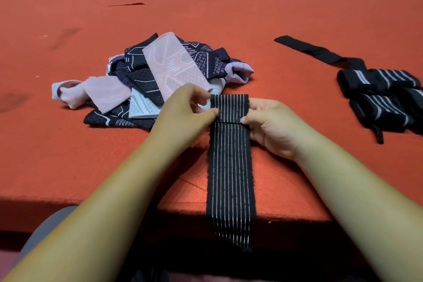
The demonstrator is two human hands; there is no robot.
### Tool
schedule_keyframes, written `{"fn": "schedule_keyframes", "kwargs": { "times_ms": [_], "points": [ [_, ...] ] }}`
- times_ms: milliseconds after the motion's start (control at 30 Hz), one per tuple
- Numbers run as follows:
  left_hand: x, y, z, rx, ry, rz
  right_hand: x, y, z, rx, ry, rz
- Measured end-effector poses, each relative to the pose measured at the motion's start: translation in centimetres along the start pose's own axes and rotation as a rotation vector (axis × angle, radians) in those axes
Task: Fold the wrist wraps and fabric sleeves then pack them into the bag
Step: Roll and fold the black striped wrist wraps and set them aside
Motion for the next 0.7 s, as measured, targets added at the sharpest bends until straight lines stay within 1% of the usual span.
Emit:
{"fn": "schedule_keyframes", "kwargs": {
  "times_ms": [33,67,100,167,233,300,333,400,500,600,700],
  "points": [
    [-0.3,0.1,0.2,-0.009,0.104,-0.104,-0.3,0.1,0.2,-0.019,0.001,-0.024],
    [-0.6,0.1,0.5,-0.053,0.197,-0.193,-0.6,0.2,0.3,-0.032,0.009,-0.043],
    [-0.7,0.2,0.9,-0.112,0.258,-0.238,-0.8,0.2,0.4,-0.042,0.022,-0.059],
    [-0.6,0.0,1.4,-0.182,0.344,-0.225,-0.8,0.2,0.2,-0.024,0.089,-0.064],
    [-0.6,-0.1,1.4,-0.171,0.416,-0.209,-0.7,0.2,-0.2,0.034,0.225,-0.021],
    [-0.5,-0.1,1.4,-0.138,0.421,-0.196,-1.0,0.6,-0.4,0.081,0.409,0.020],
    [-0.6,-0.2,1.3,-0.127,0.414,-0.187,-1.1,0.8,-0.5,0.099,0.450,0.027],
    [-0.8,-0.2,1.5,-0.131,0.454,-0.191,-1.3,1.0,-0.8,0.134,0.410,0.008],
    [-0.6,-0.2,1.6,-0.149,0.567,-0.229,-1.2,0.9,-0.9,0.144,0.222,-0.027],
    [-0.5,-0.2,1.6,-0.146,0.577,-0.240,-1.3,0.8,-0.7,0.095,0.040,-0.042],
    [-0.9,-0.4,1.5,-0.137,0.573,-0.253,-1.2,0.6,-0.9,0.097,-0.027,-0.043]
  ]
}}
Point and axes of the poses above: each hand's wrist, its own y-axis away from the middle knuckle, its own z-axis out of the palm, x = y × z, the point moved 4 cm from there along -y, towards the middle knuckle, and after that the axes turned 3 degrees about -z, right-handed, at the moved point
